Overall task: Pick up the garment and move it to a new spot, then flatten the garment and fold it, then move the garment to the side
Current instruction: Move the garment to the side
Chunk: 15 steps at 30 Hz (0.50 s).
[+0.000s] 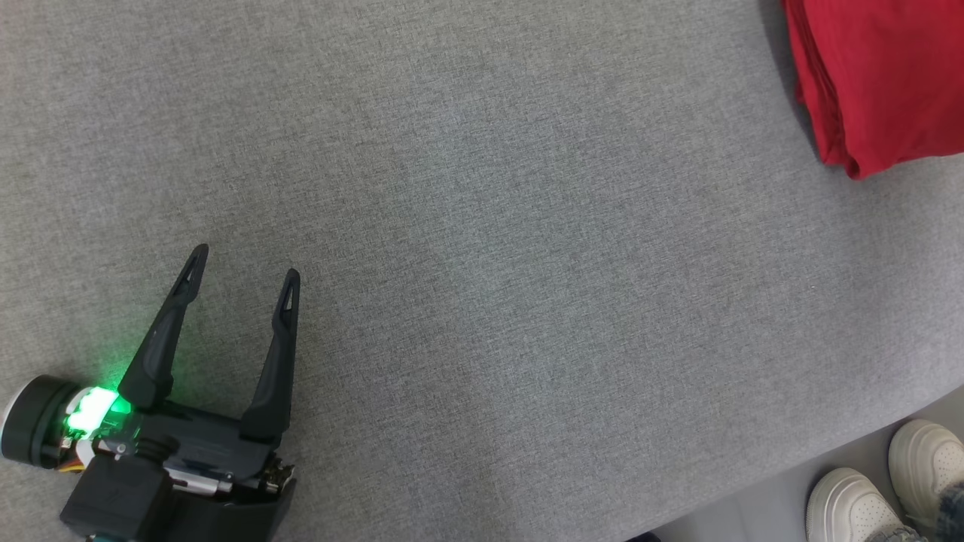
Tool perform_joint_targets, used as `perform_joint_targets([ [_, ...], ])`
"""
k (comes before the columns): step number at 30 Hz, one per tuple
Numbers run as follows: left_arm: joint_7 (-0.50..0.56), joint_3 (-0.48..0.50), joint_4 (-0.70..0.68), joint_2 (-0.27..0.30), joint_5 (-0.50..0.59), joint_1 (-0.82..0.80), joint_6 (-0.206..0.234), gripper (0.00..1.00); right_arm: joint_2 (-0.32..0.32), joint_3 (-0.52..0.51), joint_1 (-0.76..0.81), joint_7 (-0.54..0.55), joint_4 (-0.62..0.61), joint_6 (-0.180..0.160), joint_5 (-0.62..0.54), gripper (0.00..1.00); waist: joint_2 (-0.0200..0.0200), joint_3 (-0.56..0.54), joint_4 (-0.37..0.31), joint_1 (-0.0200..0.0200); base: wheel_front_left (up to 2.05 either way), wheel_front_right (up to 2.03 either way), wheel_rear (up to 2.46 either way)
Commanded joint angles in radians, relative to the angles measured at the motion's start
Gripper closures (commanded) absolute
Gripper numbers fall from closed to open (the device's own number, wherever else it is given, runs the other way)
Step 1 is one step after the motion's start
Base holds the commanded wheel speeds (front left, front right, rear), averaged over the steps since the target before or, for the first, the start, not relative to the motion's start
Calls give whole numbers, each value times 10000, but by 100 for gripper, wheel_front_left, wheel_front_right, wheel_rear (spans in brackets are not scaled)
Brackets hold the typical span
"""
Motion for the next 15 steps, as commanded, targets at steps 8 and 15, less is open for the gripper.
perform_joint_targets([
  [8, 118, -179, 765, -73, -169, 53, 18, 0, 277, -415, 166, -332, 34, -29, -288, 0, 2, -200, 38, 2, 0, 0, 0],
  [15, 31, -215, 940, -295, -318, 45, 108, 0, 344, -565, 607, -719, -44, -29, -212, 0, 2, -782, 338, 2, 0, 0, 0],
])
